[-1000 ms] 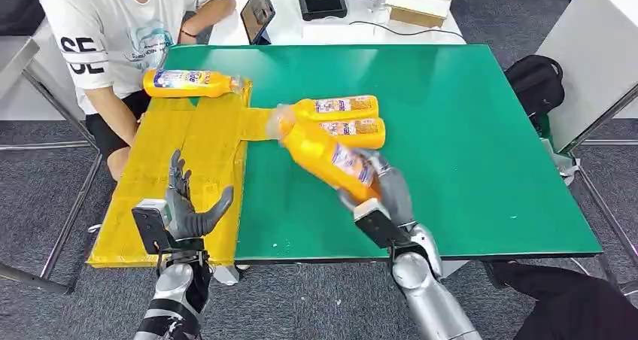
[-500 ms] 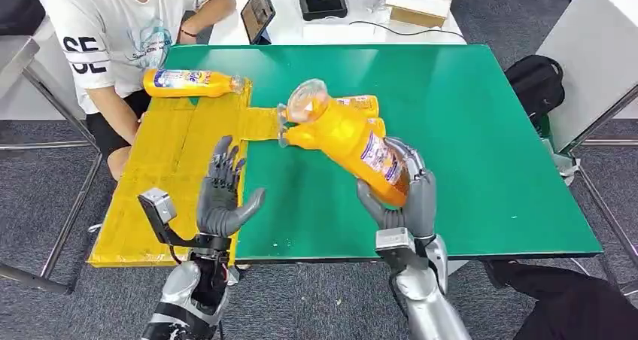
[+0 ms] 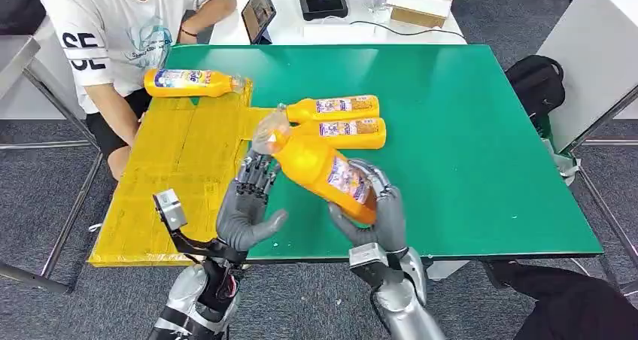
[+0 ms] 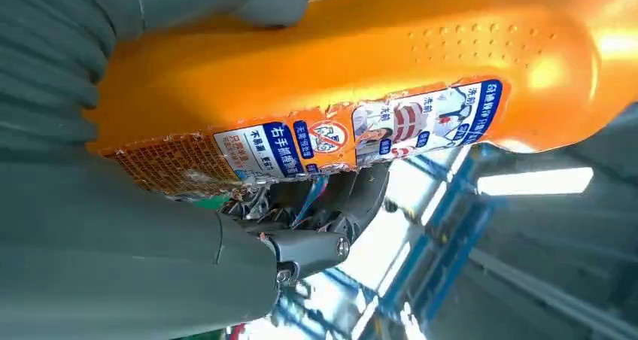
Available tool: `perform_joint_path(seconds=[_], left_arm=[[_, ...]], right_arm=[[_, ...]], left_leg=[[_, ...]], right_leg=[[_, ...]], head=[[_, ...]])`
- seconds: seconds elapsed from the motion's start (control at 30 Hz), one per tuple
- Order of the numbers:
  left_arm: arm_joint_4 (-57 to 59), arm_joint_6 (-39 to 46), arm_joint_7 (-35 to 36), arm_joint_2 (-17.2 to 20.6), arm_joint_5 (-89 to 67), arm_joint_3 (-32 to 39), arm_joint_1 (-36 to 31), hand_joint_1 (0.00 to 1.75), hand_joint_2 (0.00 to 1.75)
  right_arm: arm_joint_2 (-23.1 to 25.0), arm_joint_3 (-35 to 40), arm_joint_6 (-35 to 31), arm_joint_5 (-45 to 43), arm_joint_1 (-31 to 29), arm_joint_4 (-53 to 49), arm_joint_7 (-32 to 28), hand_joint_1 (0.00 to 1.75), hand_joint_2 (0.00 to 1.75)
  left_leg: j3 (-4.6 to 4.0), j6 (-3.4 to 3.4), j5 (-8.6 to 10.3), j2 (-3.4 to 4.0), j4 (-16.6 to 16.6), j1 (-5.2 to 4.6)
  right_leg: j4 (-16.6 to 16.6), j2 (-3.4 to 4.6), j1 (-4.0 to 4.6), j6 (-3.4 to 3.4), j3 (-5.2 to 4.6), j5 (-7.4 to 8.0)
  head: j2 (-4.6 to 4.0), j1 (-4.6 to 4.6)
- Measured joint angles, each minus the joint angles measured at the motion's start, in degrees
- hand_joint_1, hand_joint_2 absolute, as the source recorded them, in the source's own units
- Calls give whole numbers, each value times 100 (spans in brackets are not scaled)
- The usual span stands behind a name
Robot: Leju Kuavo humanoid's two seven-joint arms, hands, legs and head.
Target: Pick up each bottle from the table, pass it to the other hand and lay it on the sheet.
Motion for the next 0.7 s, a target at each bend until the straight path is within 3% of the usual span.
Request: perform_joint_path(seconds=[0.4,0.7], left_arm=[[324,396,-22,-9,-319,-87,-90,0,175],[424,488,-40,-9,-378,-24,-87,0,175]], right_arm=[[312,866,129,310,-354,996,138,175,175],[328,1005,131,310,-429,1200,146,175,175]], left_leg=[[-2,-1,1,3,0,0],[-4,0,1,2,0,0]], right_leg=[[1,0,0,0,-7,0],[0,0,0,0,-9,0]], head=[[0,2],[0,4]])
